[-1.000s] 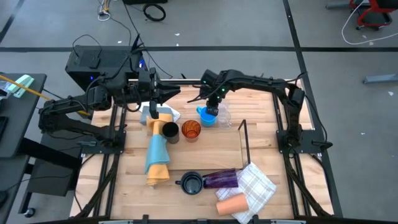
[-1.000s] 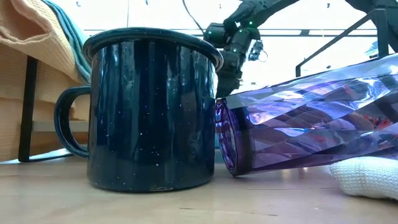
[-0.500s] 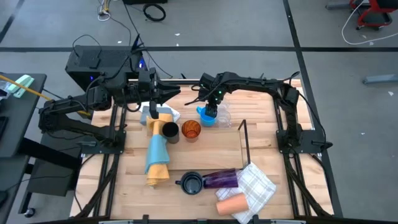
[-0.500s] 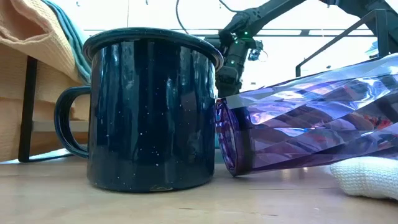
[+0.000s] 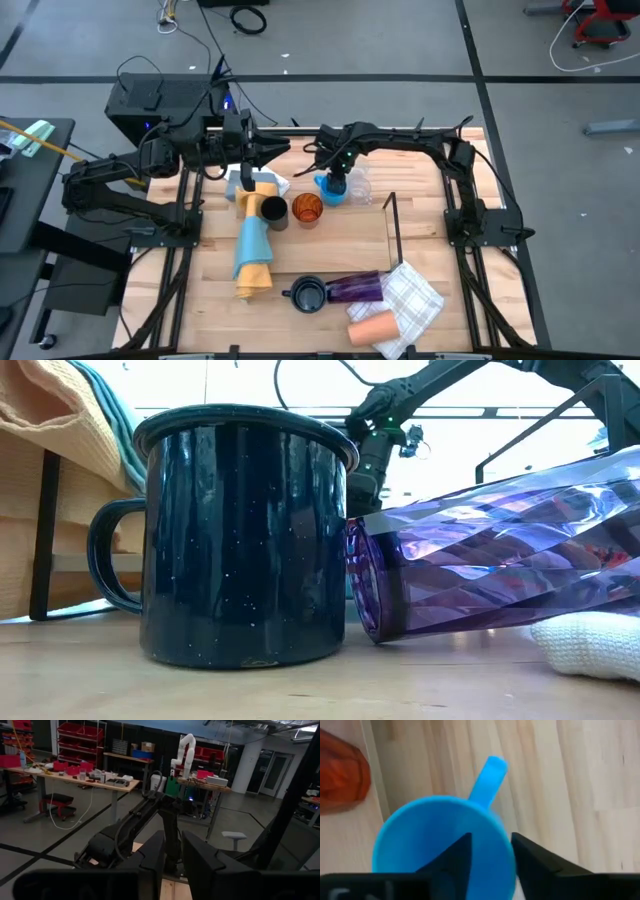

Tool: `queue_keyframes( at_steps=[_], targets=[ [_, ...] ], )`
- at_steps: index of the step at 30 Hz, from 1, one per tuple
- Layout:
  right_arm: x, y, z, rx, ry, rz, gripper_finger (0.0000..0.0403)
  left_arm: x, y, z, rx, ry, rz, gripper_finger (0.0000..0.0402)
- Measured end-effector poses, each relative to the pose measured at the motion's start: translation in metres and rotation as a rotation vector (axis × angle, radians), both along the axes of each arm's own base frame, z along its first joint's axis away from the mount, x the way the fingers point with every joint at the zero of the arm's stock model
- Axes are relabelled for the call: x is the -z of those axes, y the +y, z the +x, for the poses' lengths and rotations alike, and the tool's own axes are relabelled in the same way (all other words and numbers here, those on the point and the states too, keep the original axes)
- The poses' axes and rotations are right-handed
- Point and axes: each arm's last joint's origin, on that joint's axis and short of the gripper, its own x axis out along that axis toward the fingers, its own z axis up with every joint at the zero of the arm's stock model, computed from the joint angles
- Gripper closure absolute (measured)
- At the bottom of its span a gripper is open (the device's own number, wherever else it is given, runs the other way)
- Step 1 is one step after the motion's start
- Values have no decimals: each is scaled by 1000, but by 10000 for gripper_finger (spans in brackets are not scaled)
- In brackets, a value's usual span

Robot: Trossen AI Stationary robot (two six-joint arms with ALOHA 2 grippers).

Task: Stack small to large cups/mugs on shelf
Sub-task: Put the blue mug on the shelf

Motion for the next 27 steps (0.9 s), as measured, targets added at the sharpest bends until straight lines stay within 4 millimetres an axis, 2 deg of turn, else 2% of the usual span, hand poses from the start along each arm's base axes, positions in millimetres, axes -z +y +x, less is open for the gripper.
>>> queue_keyframes(
  at_steps=[5, 6, 14, 27],
  targets=[
    [0, 0, 2, -6, -20, 9, 376, 0, 0, 0, 0, 0, 0, 334],
    [0, 0, 3, -8, -31, 14, 387, 0, 0, 0, 0, 1, 0, 335],
    [-2, -1, 1, -1, -20, -24, 396, 0, 0, -1, 0, 5, 0, 338],
    [-35, -2, -13, 33, -69, -65, 398, 0, 0, -1, -1, 6, 9, 335]
  ],
)
